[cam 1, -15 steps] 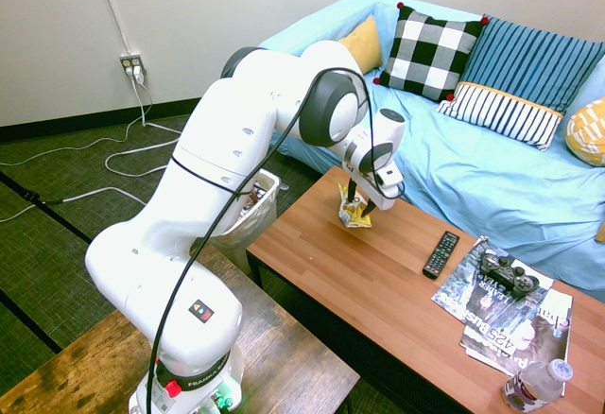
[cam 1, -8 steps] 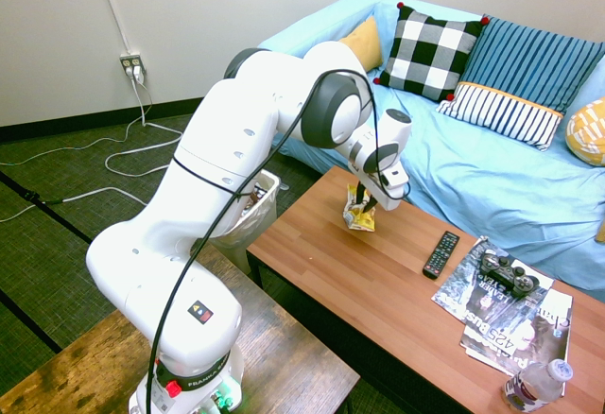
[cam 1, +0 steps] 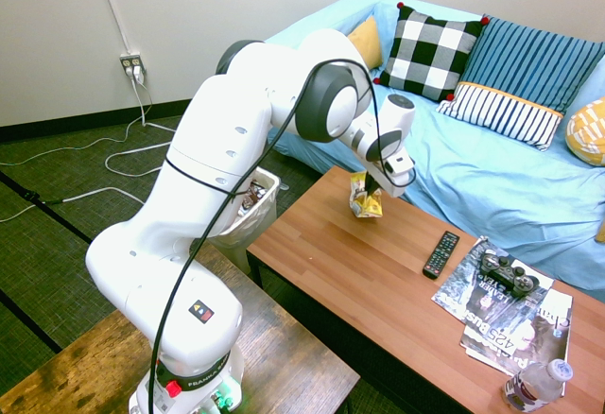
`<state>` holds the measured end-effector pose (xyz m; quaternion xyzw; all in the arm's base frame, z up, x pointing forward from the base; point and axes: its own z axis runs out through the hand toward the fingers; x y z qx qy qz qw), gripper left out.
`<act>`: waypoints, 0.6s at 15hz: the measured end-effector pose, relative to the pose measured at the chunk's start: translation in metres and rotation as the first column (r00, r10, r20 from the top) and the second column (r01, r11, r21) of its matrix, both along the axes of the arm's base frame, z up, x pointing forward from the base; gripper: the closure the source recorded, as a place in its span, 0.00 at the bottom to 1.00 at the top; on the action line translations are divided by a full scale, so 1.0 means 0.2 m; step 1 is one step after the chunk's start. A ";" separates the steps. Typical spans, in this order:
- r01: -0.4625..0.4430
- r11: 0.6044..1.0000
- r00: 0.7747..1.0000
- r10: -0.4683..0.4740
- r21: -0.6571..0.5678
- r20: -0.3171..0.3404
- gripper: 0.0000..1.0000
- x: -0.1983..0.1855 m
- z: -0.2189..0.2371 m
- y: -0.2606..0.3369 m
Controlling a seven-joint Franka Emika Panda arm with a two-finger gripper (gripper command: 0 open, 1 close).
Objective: Throw the chip bag in the trash bin
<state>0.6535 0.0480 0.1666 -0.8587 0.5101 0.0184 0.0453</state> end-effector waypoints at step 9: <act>-0.304 0.940 0.952 0.307 -0.157 -0.002 1.00 -0.12 0.27 1.19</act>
